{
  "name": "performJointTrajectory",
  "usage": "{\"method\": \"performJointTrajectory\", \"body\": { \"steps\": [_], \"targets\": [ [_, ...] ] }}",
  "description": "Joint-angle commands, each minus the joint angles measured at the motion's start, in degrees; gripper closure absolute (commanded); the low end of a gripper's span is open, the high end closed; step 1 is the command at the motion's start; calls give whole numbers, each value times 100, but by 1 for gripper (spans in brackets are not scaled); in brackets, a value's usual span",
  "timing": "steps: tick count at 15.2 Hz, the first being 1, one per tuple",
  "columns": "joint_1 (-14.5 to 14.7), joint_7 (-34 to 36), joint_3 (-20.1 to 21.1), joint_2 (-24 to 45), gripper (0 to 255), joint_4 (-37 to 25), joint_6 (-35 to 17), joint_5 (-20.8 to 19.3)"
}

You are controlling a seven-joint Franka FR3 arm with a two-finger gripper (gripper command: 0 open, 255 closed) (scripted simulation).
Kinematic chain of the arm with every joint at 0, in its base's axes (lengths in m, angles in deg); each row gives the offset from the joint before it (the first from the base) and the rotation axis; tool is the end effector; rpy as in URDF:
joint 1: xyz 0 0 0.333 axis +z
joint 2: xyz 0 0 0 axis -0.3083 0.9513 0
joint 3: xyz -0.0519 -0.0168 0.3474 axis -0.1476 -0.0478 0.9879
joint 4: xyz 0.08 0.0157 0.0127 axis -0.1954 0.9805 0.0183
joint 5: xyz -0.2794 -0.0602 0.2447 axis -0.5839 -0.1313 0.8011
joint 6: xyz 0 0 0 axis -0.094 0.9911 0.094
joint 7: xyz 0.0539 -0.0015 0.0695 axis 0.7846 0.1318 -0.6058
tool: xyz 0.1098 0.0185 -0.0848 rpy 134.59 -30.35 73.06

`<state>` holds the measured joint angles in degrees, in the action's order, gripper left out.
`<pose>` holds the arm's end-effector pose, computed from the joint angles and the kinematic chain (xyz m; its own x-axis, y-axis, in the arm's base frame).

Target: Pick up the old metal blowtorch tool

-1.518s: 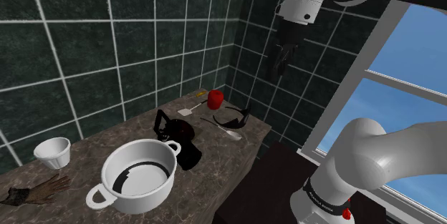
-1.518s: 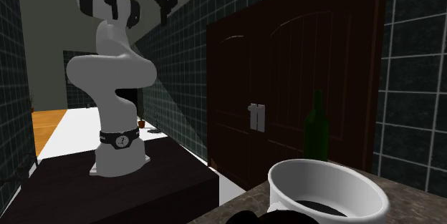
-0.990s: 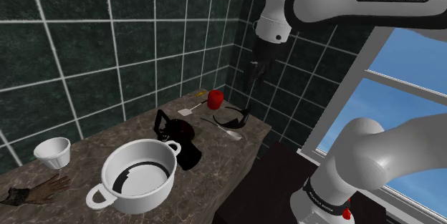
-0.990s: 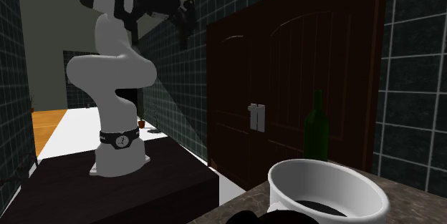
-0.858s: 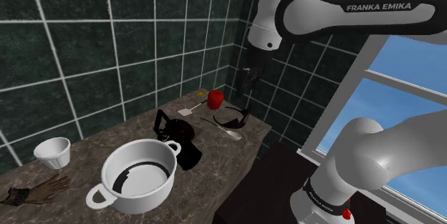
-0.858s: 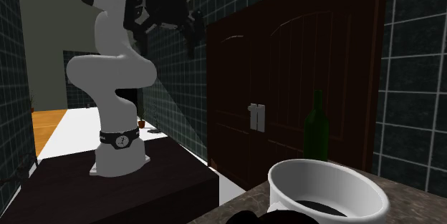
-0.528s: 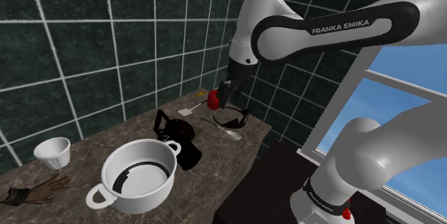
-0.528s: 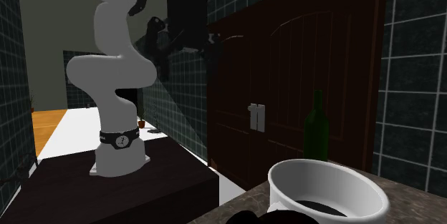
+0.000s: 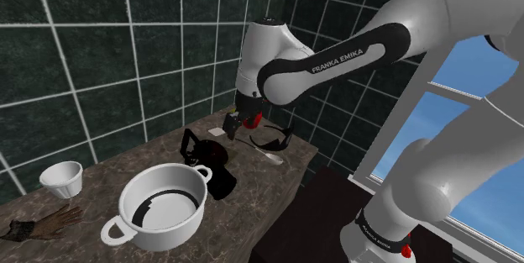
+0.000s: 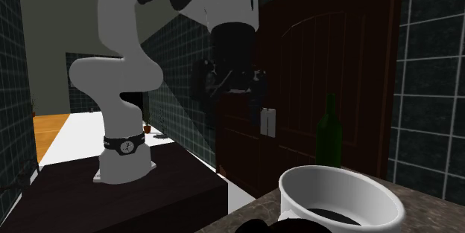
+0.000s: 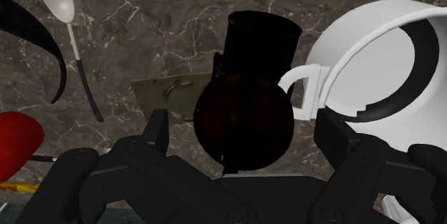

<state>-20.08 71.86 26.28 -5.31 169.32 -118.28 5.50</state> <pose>0.4214 0.1324 0.4039 0.9887 0.0702 0.1321 0.0605 -0.9953 0.0759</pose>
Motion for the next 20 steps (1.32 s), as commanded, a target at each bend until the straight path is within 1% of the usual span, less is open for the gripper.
{"method": "performJointTrajectory", "body": {
  "steps": [1, 3, 6, 8, 10, 11, 18, 20],
  "targets": [
    [-86, 283, 146, 481, 0, -133, -385, -328],
    [-155, 636, 263, 971, 0, -340, -668, -752],
    [-173, 1248, 331, 1725, 0, -729, -982, -1521],
    [-94, 1662, 279, 2226, 0, -1040, -1118, -2058],
    [50, 2040, 163, 2715, 0, -1387, -1207, -2555],
    [99, 2121, 121, 2831, 0, -1475, -1224, -2663],
    [256, 2540, -109, 3275, 0, -1482, -1591, -3154],
    [271, 2575, -131, 3312, 0, -1485, -1620, -3195]
  ]
}}
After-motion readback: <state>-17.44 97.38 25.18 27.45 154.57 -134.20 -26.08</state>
